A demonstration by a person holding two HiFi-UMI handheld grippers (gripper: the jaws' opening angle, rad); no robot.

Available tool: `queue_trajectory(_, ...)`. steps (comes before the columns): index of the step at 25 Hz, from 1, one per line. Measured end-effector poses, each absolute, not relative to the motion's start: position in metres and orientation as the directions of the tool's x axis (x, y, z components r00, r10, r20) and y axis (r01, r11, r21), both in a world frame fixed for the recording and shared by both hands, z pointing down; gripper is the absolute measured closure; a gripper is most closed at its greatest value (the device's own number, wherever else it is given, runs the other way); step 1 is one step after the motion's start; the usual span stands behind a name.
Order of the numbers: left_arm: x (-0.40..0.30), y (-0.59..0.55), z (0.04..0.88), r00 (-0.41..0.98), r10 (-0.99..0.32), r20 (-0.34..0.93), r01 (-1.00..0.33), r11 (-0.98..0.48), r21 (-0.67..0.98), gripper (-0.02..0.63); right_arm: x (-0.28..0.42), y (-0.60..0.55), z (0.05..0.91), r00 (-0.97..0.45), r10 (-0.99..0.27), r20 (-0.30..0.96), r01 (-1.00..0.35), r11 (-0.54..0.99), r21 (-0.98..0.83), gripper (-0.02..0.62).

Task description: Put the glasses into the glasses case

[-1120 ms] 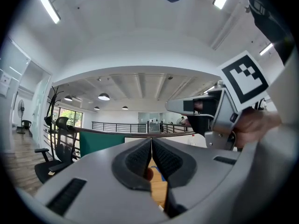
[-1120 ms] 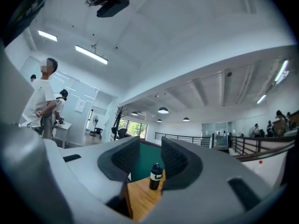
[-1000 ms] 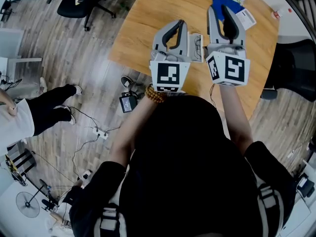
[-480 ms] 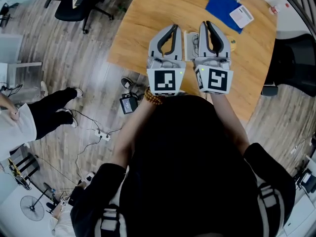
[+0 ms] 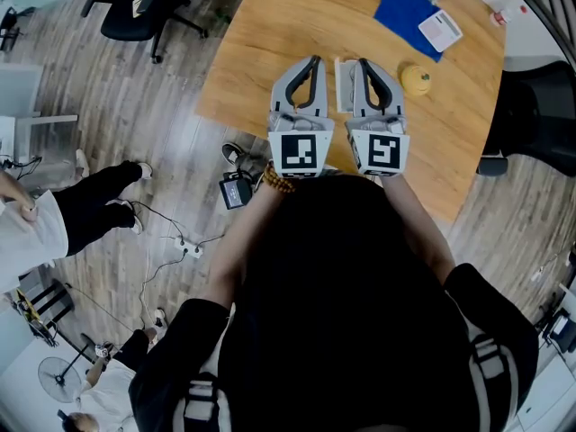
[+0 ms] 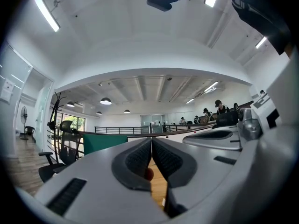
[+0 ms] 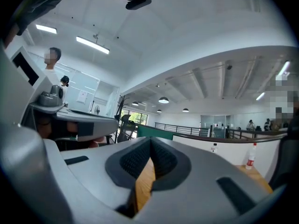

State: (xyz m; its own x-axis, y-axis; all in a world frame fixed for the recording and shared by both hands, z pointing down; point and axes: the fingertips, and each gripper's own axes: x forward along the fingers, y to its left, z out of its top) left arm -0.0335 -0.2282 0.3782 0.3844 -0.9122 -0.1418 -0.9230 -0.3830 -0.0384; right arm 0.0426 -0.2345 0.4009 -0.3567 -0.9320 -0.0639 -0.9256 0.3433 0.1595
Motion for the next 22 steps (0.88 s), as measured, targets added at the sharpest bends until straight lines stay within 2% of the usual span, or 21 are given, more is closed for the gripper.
queue_trajectory(7,-0.037,-0.228,0.403,0.381,-0.918,-0.106,-0.924,-0.379,-0.039,0.584,0.040,-0.227,0.448,-0.369,-0.923,0.112,-0.903,0.385,0.193,0.589)
queue_trajectory(22,-0.039,-0.231,0.437,0.388,-0.920,-0.059,-0.922,-0.387,-0.018,0.584,0.033,-0.226,0.483,-0.397,-0.903,0.163,-0.883,0.424,0.202,0.591)
